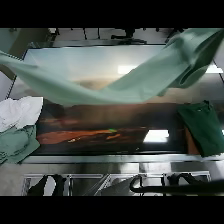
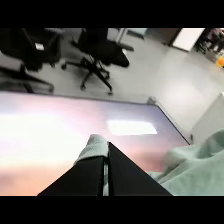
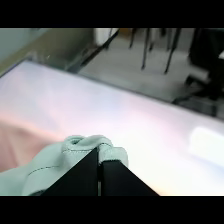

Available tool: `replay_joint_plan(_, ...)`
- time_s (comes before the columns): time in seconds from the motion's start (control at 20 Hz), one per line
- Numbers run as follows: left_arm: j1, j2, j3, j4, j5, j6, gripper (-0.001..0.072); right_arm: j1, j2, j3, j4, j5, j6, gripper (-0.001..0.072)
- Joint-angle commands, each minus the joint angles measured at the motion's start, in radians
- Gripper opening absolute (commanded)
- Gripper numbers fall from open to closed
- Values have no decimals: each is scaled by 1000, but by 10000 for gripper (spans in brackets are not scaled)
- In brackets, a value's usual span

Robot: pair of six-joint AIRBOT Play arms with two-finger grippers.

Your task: Fold the shirts.

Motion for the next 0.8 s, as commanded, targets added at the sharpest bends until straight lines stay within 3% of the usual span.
replay_joint_plan(0.0,56,65,175,177,10,-105,10,-63,71,102,-67,-67,-17,27)
replay_joint_plan(0.15,56,8,276,454,-27,-209,10,-64,47,90,-85,-51,-17,26)
replay_joint_plan(0.25,44,-63,270,422,-39,-213,10,-65,-24,16,44,-4,-33,27)
replay_joint_plan(0.35,-61,-149,181,380,-8,-191,10,-64,-130,-119,269,64,-126,27)
replay_joint_plan(0.45,-245,-258,51,451,87,-118,10,-46,-253,-271,420,69,-235,27)
replay_joint_plan(0.6,-487,-483,-99,612,313,-71,10,3,-444,-428,416,-29,-314,27)
replay_joint_plan(0.75,-595,-762,-71,613,447,-72,10,55,-681,-476,416,-150,-340,28)
